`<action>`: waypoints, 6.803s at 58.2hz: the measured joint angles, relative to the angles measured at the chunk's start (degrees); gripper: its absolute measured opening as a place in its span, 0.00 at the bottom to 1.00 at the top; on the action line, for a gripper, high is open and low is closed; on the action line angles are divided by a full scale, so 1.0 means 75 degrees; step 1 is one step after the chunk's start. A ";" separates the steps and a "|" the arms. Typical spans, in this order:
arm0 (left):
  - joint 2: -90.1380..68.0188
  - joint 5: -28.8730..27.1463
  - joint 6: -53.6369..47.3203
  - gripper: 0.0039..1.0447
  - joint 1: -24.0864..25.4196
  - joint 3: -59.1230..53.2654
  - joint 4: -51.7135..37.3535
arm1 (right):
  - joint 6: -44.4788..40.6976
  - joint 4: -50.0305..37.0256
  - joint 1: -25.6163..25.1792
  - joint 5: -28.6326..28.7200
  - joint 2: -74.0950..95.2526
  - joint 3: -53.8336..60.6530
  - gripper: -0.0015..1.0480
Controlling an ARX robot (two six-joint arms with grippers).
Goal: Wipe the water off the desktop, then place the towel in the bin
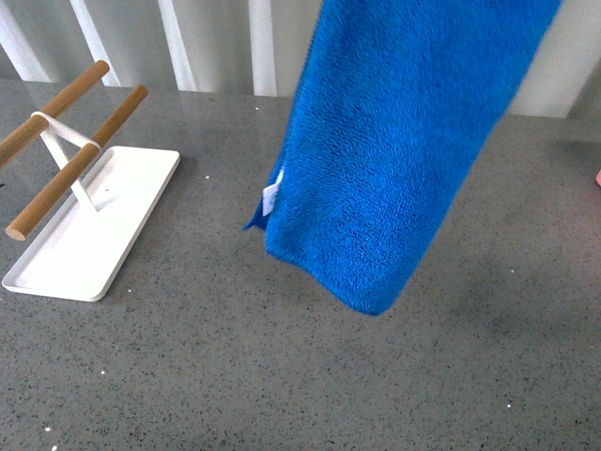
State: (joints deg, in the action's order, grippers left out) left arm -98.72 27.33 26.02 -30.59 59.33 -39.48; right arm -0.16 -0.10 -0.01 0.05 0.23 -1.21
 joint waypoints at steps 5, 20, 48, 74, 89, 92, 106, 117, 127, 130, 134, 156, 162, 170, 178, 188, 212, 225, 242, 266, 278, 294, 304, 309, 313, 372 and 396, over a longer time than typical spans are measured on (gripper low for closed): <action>-0.0262 0.0303 0.0472 0.05 -0.0254 -0.0239 -0.1005 | 0.0000 0.0000 0.0000 0.0000 0.0000 0.0000 0.93; -0.1017 0.0597 0.1475 0.05 -0.0714 -0.0309 -0.2973 | 0.0000 0.0000 0.0000 0.0000 0.0000 0.0000 0.93; -0.1411 -0.0038 0.1845 0.05 -0.0959 0.0198 -0.3051 | 0.0408 0.0184 0.0090 0.2092 0.3637 -0.0953 0.93; -0.1422 -0.0242 0.1938 0.05 -0.1011 0.0446 -0.2903 | -0.1574 -0.2725 -0.0009 0.3299 0.6907 -0.1996 0.93; -0.1422 -0.0280 0.2002 0.05 -0.1032 0.0452 -0.2885 | -0.1670 -0.4316 0.0341 0.3713 0.8874 -0.2232 0.93; -0.1422 -0.0289 0.2002 0.05 -0.1032 0.0458 -0.2882 | -0.1690 -0.4538 0.0463 0.3643 0.9107 -0.2247 0.93; -0.1422 -0.0385 0.2034 0.05 -0.1032 0.0466 -0.2838 | -0.1580 -0.4954 0.1075 0.3194 0.9632 -0.2390 0.74; -0.1422 -0.0396 0.2063 0.05 -0.1032 0.0469 -0.2821 | -0.1550 -0.5158 0.1174 0.3060 0.9774 -0.2396 0.47; -0.1422 -0.0431 0.2055 0.05 -0.1005 0.0478 -0.2652 | -0.1553 -0.5100 0.1139 0.2999 0.9702 -0.2396 0.15; -0.1422 -0.0455 0.2037 0.05 -0.0988 0.0490 -0.2570 | -0.1556 -0.5062 0.1113 0.3002 0.9640 -0.2396 0.08; -0.1428 -0.0487 0.2028 0.05 -0.0959 0.0498 -0.2509 | -0.1568 -0.5015 0.1084 0.3002 0.9582 -0.2396 0.04; -0.1440 -0.0562 0.1737 0.13 -0.0691 0.0501 -0.1953 | -0.1568 -0.4922 0.0903 0.2973 0.9486 -0.2396 0.04; -0.1437 -0.0484 0.1649 0.31 -0.0478 0.0501 -0.1725 | -0.1562 -0.4919 0.0804 0.2938 0.9486 -0.2396 0.04; -0.1361 -0.0417 0.1376 0.58 0.0102 0.0501 -0.1256 | -0.1562 -0.4855 0.0662 0.2862 0.9486 -0.2398 0.04; -0.1259 -0.0090 0.0600 0.88 0.1052 0.0510 -0.0230 | -0.1553 -0.4759 0.0484 0.2818 0.9486 -0.2401 0.04; -0.0851 0.0982 -0.0554 0.94 0.2798 0.0323 0.1183 | -0.1550 -0.4683 0.0122 0.2836 0.9483 -0.2401 0.04; 0.1478 0.3413 -0.3354 0.94 0.5826 -0.1848 0.2952 | -0.1550 -0.4797 -0.0192 0.2804 0.9658 -0.2401 0.04; 0.4095 0.1690 -0.3456 0.80 0.6435 -0.3713 0.1585 | -0.1577 -0.4893 -0.0338 0.2696 0.9976 -0.2404 0.04; 0.7350 -0.1469 -0.3453 0.34 0.6301 -0.6204 0.1148 | -0.1603 -0.5071 -0.0353 0.2401 1.0363 -0.2454 0.04; 0.9014 -0.2600 -0.3445 0.03 0.5170 -0.7233 0.1842 | -0.1725 -0.3602 -0.0189 0.0731 1.1637 -0.3573 0.04; 0.9678 -0.3448 -0.3442 0.03 0.4523 -0.7455 0.2276 | -0.1746 -0.2955 0.0233 0.0644 1.2083 -0.4121 0.04; 1.0453 -0.3640 -0.3439 0.03 0.4074 -0.7740 0.2626 | -0.1005 -0.1784 0.0615 0.0385 1.2896 -0.5132 0.04; 1.0879 -0.3646 -0.3442 0.03 0.4074 -0.7740 0.2943 | -0.0318 -0.1641 0.0595 0.0309 1.3697 -0.5406 0.04; 1.1089 -0.3646 -0.3442 0.03 0.4074 -0.7740 0.3162 | -0.0047 -0.1687 0.0621 0.0338 1.4061 -0.5438 0.04; 1.1234 -0.3649 -0.3442 0.03 0.4074 -0.7740 0.3308 | 0.0105 -0.1772 0.0673 0.0315 1.4388 -0.5473 0.04; 1.3132 -0.3646 -0.3439 0.21 0.4074 -0.7740 0.5257 | -0.0236 -0.2681 0.0050 0.0458 1.5626 -0.5351 0.04; 1.3132 -0.3646 -0.3439 0.85 0.4074 -0.7740 0.5260 | -0.1271 -0.2544 -0.0364 0.0248 1.6538 -0.6706 0.04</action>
State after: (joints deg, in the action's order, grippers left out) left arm -0.23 -0.01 0.23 -0.03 1.28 -0.03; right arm -9.69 -19.18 -2.74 1.91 124.27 -51.51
